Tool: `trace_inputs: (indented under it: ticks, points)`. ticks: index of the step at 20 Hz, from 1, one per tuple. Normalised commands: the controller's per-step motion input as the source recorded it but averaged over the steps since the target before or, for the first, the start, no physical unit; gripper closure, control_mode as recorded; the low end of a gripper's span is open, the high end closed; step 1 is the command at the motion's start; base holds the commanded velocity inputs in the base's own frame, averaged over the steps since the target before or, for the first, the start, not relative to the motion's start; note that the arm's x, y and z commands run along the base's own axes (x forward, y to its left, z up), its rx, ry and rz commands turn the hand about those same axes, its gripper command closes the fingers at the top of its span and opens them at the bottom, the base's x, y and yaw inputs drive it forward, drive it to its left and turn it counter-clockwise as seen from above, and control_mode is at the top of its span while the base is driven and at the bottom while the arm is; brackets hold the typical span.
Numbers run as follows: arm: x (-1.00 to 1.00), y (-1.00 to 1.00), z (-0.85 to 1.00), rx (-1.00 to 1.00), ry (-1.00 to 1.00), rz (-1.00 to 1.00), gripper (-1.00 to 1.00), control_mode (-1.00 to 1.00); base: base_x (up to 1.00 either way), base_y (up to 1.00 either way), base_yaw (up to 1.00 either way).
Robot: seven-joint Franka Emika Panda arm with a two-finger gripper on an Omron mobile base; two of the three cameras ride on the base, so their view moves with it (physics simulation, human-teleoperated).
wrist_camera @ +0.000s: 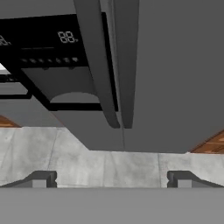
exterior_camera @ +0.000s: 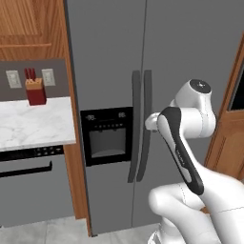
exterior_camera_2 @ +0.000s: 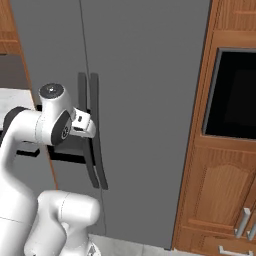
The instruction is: Take the lemon wedge from the fridge and place it on the plate with fish on the dining counter.
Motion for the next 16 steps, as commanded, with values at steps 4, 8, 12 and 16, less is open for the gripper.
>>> trace_inputs:
  ticks: [4,8,12,16]
  points:
    - [0.0,0.0,0.0,0.0,0.0,0.0,-1.0,1.0,-0.67,0.0,0.0]
    - [0.0,0.0,0.0,0.0,0.0,0.0,-1.0,1.0,-0.38,0.0,0.0]
    - [0.0,0.0,0.0,0.0,0.0,0.0,-1.0,1.0,-0.11,0.05,0.0]
    - [0.0,0.0,0.0,0.0,0.0,0.0,-1.0,-1.0,0.0,0.04,0.0]
